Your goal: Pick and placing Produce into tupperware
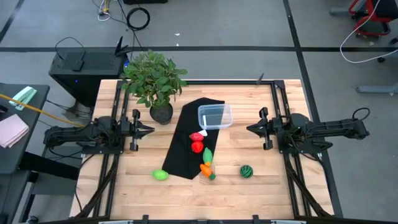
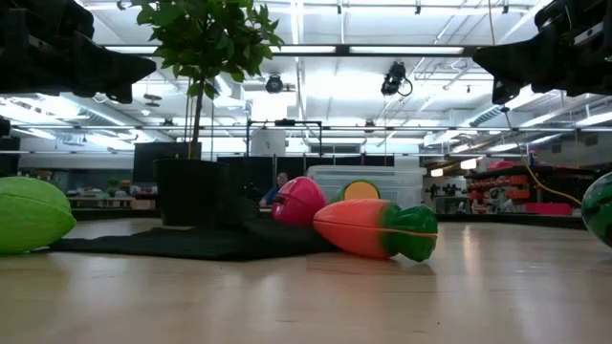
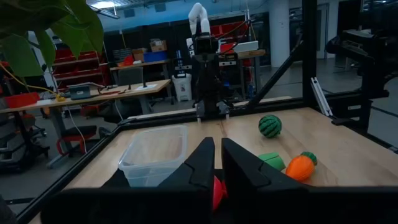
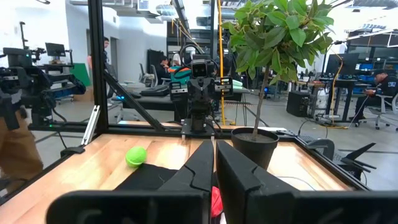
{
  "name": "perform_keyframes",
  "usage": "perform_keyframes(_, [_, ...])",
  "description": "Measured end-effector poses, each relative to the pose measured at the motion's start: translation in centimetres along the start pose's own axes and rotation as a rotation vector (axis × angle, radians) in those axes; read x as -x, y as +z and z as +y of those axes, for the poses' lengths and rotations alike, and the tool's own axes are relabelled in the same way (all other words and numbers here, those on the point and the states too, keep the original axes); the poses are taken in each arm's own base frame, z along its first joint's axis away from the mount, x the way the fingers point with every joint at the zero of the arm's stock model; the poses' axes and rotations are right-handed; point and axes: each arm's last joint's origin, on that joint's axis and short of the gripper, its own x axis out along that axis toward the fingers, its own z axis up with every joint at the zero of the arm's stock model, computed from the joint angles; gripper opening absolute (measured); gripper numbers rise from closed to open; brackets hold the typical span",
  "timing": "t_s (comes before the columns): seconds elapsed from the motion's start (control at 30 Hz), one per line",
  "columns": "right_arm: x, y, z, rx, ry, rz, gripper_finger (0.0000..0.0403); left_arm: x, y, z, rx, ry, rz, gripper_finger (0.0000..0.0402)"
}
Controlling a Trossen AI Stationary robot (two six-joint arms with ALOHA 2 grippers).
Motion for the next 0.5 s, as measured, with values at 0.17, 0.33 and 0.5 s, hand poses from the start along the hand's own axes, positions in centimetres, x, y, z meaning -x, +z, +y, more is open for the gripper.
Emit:
perform_keyframes(0.17, [0.00, 0.00, 0.00, 0.000, 0.000, 0.000, 0.0026, 0.00, -0.01, 0.00, 0.000, 0.000, 0.000, 0.0034])
perform_keyframes(0.33, [0.00, 0.00, 0.00, 0.000, 0.000, 0.000, 0.0026, 0.00, 0.00, 0.00, 0.000, 0.000, 0.000, 0.0028])
perform_keyframes(0.5, [0.00, -0.01, 0.00, 0.000, 0.000, 0.000, 0.0026, 0.00, 0.00, 0.00, 0.000, 0.000, 0.000, 0.0033])
